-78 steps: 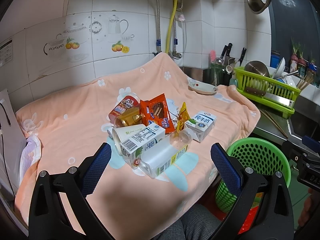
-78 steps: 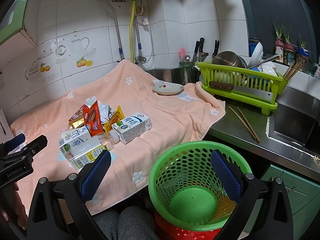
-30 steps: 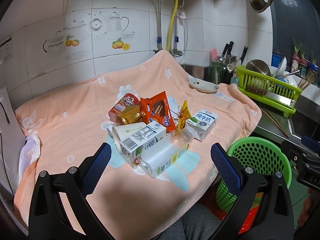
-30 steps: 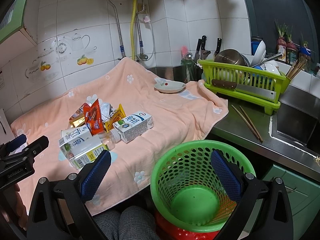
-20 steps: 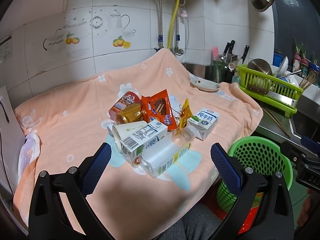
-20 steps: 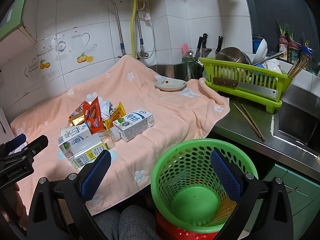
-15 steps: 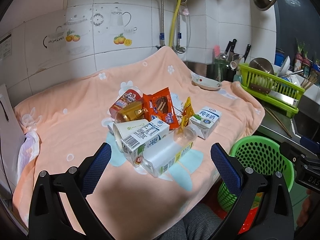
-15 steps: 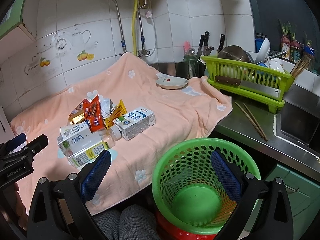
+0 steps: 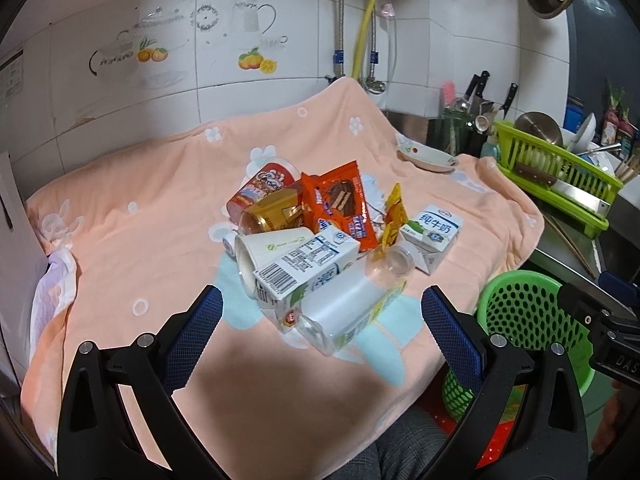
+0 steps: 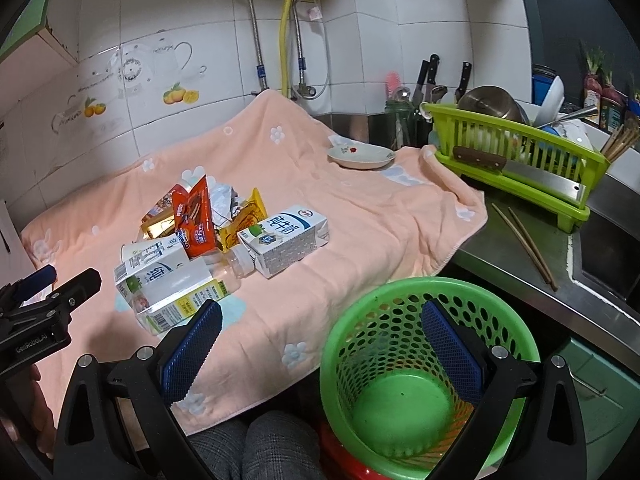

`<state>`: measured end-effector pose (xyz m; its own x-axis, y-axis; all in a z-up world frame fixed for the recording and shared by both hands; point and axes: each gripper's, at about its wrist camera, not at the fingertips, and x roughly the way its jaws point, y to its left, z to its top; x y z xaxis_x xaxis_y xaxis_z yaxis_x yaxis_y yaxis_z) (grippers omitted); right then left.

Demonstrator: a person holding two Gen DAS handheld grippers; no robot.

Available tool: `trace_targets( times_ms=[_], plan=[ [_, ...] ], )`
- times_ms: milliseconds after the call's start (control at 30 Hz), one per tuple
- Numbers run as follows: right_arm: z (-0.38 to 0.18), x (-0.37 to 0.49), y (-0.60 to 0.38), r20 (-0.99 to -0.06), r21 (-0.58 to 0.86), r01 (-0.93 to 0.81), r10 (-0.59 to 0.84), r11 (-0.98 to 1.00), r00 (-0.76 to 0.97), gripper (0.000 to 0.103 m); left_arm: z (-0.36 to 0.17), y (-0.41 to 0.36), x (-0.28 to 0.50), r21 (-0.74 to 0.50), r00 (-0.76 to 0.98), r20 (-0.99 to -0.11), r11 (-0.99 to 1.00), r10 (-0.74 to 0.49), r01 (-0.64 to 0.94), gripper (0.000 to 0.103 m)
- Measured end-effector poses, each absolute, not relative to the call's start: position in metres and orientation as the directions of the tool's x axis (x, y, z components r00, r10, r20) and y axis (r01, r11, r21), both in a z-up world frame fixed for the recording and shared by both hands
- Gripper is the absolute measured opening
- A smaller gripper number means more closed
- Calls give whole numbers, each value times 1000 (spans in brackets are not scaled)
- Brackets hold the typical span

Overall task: Collect trash
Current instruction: 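Grasp the white milk carton with the left gripper while the right gripper approaches the clear bottle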

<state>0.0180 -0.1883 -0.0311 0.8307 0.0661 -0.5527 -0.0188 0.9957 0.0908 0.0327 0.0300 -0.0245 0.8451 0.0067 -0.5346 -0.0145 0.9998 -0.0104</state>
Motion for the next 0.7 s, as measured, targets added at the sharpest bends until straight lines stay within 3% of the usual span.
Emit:
trace_targets(
  times_ms=[700],
  plan=[
    [-42,70,-162,-605,95,-83,124,992,787,97,-40,60,71,-12,795,-605,997,50,-72,98]
  ],
)
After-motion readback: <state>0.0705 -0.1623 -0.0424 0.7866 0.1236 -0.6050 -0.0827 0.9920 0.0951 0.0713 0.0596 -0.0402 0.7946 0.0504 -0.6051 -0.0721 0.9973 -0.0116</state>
